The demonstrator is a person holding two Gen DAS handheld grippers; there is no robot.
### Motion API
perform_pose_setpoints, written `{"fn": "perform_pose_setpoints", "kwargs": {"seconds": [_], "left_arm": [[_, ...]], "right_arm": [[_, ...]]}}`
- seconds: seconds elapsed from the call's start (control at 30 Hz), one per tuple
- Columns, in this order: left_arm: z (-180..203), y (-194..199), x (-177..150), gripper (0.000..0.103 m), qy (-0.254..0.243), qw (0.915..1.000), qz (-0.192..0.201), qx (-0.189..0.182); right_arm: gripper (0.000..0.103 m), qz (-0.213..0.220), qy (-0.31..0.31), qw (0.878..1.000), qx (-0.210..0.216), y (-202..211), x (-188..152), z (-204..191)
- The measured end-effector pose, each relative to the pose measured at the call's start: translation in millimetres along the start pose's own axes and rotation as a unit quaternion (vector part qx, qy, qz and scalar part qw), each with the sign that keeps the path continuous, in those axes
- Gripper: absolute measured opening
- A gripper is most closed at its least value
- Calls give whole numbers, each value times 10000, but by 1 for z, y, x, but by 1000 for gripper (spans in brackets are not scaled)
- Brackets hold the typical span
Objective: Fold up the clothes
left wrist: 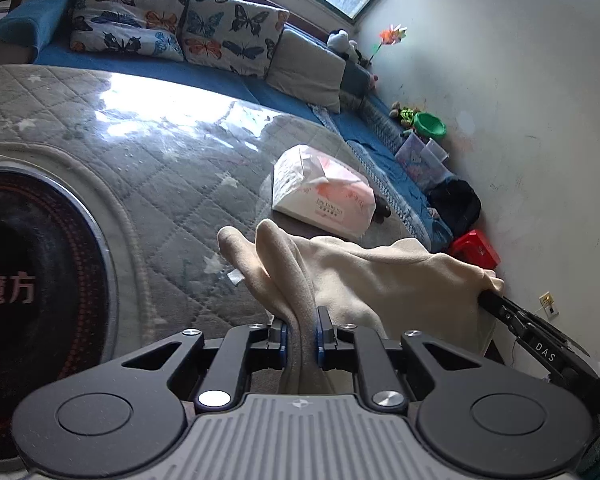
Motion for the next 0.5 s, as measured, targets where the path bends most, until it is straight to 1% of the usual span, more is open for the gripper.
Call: {"fn": "perform_pose_setpoints", "kwargs": {"seconds": [0.23,0.5], "left_arm": [[4,-23,-5,14,-105,9994,-300,137],[-1,-32,-16,14,-89,9984,-518,191]], "right_arm": [[10,-235,-109,9995,-203,-24,-12,22],[10,-512,-202,9978,-362,-44,-29,35]]}}
Point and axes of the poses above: each gripper's, at about its wrist camera, not at the fingertips, and y roughly against the way its jaws point, z to its right, x to its top, the point moved 4 cm from there along -y, roughly the way its jaws point, and after that the axes turned 15 degrees about -y, right-handed, at the moved point
